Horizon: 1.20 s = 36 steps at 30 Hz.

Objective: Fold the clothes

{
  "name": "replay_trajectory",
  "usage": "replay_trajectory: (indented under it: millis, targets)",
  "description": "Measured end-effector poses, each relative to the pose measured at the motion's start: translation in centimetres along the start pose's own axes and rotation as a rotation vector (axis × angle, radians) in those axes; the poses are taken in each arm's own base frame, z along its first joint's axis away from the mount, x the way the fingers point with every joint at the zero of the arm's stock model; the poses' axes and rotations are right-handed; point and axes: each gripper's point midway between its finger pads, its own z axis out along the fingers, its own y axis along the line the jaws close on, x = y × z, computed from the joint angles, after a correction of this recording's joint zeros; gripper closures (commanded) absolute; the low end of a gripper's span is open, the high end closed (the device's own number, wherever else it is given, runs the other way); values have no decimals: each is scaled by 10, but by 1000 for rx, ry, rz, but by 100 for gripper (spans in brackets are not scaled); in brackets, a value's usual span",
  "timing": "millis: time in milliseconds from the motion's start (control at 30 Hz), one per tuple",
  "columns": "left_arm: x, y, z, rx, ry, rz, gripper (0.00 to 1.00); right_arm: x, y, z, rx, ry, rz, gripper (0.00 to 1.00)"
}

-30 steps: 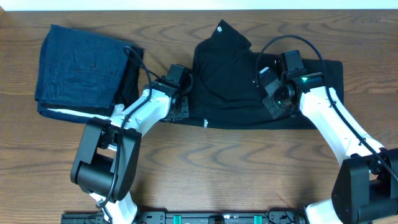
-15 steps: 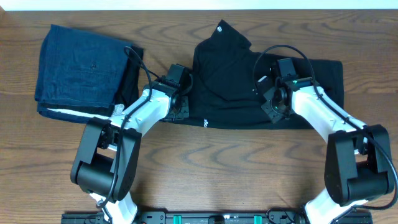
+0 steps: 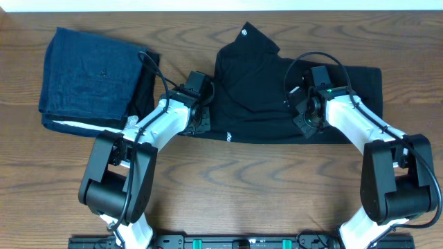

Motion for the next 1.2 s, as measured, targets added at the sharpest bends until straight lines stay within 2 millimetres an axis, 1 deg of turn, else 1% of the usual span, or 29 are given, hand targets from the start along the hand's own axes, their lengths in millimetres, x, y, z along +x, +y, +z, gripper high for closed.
replay_trajectory:
  millis: [167,367,433,500,533,600,700,767,867,1033,1100,1133,1200]
  targets:
    - [0,0,0,0,0,0,79,-5,0,0,-4,-21,2,99]
    - [0,0,0,0,0,0,79,-27,-17,-1,47,-120,24,99]
    - [0,0,0,1,0,0,79,-26,-20,-1,50,-122,31,99]
    - [0,0,0,0,0,0,79,-21,-19,-1,38,-103,35,99]
    - [0,0,0,0,0,0,79,-16,-16,0,27,-85,35,96]
    - [0,0,0,0,0,0,79,-6,-7,1,-19,-46,34,77]
    - [0,0,0,1,-1,0,79,0,6,0,-83,-26,32,71]
    - [0,0,0,1,-1,0,79,2,13,0,-126,-25,29,70]
    - [0,0,0,1,-1,0,79,1,18,-2,-166,-39,37,63]
    - [0,0,0,1,-1,0,79,-1,13,-2,-182,-67,61,53]
    - [0,0,0,1,-1,0,79,-8,9,-1,-171,-97,58,50]
    - [0,0,0,1,-2,0,79,-11,7,-1,-164,-116,53,46]
    - [0,0,0,1,-2,0,79,-17,5,1,-155,-146,44,43]
